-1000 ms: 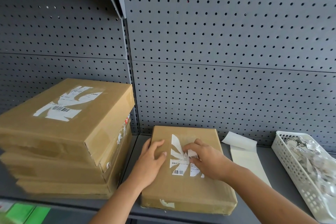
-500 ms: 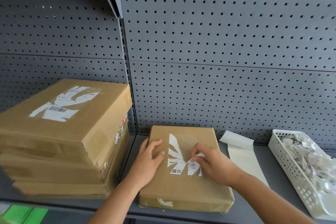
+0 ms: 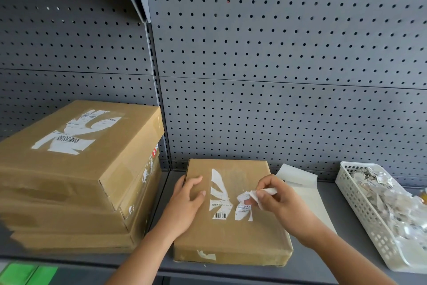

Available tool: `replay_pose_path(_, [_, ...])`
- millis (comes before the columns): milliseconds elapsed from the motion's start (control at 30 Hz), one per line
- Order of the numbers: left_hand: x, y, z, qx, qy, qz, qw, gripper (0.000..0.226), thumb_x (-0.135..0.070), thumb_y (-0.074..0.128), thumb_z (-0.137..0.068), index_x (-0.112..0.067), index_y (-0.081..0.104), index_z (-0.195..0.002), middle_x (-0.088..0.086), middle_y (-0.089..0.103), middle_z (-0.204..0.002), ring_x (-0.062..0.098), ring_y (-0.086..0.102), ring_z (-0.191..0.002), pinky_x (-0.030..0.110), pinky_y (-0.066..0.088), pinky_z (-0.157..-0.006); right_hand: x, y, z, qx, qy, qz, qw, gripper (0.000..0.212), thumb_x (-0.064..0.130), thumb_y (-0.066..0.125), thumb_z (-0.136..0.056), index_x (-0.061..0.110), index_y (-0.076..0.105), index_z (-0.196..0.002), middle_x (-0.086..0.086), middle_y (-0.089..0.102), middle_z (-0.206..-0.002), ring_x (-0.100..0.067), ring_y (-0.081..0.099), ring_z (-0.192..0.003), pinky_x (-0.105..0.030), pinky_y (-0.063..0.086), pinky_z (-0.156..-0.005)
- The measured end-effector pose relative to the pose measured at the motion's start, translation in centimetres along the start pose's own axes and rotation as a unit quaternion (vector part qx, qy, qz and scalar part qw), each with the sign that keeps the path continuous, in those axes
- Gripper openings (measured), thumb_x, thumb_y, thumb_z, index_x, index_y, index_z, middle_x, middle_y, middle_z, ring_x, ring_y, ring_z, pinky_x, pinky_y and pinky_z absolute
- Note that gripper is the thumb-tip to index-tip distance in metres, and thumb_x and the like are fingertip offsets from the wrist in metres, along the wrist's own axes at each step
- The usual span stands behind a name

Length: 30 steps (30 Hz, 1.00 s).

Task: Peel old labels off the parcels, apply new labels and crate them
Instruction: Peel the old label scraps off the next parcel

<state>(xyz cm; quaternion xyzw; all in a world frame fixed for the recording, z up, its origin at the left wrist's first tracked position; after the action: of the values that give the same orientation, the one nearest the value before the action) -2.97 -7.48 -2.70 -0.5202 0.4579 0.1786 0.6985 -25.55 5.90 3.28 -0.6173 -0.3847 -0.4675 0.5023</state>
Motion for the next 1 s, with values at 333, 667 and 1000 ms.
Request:
replay_pose_path(333, [0.1, 0.0, -0.1, -0.001, 0.002, 0.003, 1.000, 0.043, -0.047, 0.049, -0.102, -0.049, 0.039, -0.144, -0.018, 0.012, -0.162, 0.008, 0.037, -0.140, 0.026, 0.036, -0.101, -1.1, 1.5, -1.7, 0.107, -0.024, 0.311, 0.944, 0.037, 0.013, 0.047, -0.101, 0.033, 0.057, -0.131, 0.020, 0.055, -0.114, 0.002, 0.057, -0.087, -0.007, 0.040, -0.079])
replay_pose_path(667, [0.1, 0.0, -0.1, 0.000, -0.002, 0.000, 1.000, 0.041, -0.049, 0.048, -0.102, -0.051, 0.040, -0.142, -0.019, 0.011, -0.162, 0.004, 0.040, -0.131, 0.026, 0.040, -0.096, -1.6, 1.7, -2.2, 0.107, -0.056, 0.364, 0.923, 0.009, 0.019, 0.058, -0.097, 0.024, 0.066, -0.098, 0.015, 0.052, -0.101, 0.001, 0.056, -0.077, -0.009, 0.042, -0.073])
replay_pose_path(1000, [0.3, 0.1, -0.2, 0.000, -0.004, 0.006, 1.000, 0.041, -0.049, 0.048, -0.102, -0.053, 0.040, -0.141, -0.019, 0.011, -0.162, 0.009, 0.037, -0.140, 0.027, 0.036, -0.097, -1.5, 0.9, -0.4, 0.087, -0.033, 0.217, 0.972, 0.015, 0.015, 0.059, -0.096, 0.023, 0.067, -0.088, 0.012, 0.067, -0.100, -0.008, 0.063, -0.094, -0.022, 0.049, -0.085])
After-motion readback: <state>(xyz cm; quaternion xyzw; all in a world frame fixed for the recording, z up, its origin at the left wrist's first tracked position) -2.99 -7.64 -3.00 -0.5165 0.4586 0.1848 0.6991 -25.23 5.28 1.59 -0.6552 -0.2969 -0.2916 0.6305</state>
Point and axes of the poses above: each hand's wrist, its own z-axis away from the middle knuckle, its own y-axis out of the palm, x = y × z, the point moved 2 cm from there along -z, towards the middle knuckle
